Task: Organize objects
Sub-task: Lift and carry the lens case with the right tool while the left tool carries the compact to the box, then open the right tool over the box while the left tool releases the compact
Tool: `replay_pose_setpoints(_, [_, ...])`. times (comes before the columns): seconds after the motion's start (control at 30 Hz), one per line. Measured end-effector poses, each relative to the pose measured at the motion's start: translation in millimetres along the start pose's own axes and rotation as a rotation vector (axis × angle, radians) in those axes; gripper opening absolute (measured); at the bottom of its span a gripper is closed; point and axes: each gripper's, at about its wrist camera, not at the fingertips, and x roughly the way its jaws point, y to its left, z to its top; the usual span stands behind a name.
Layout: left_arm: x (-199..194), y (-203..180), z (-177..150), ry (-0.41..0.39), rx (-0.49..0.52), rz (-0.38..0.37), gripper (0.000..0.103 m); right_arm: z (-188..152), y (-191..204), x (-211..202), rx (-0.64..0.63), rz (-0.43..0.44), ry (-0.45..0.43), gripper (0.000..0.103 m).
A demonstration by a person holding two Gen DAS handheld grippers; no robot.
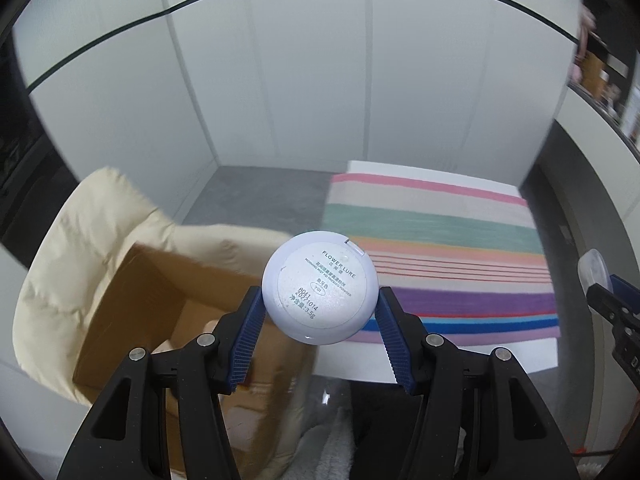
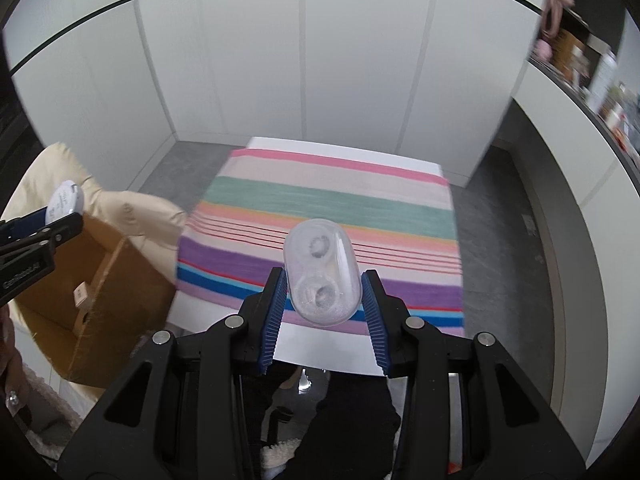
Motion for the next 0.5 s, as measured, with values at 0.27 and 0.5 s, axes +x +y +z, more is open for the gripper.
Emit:
replay_pose_setpoints(0.27, [8,96,-20,0.028,-0.146,0.131,0.057,13,100,9,-0.149,0.124,-0.004,0.040])
replay_pose_setpoints(0.5, [8,177,-50,0.061,-0.265,0.241,0.058,13,207,13,-0.311,0.257,0.004,0.040])
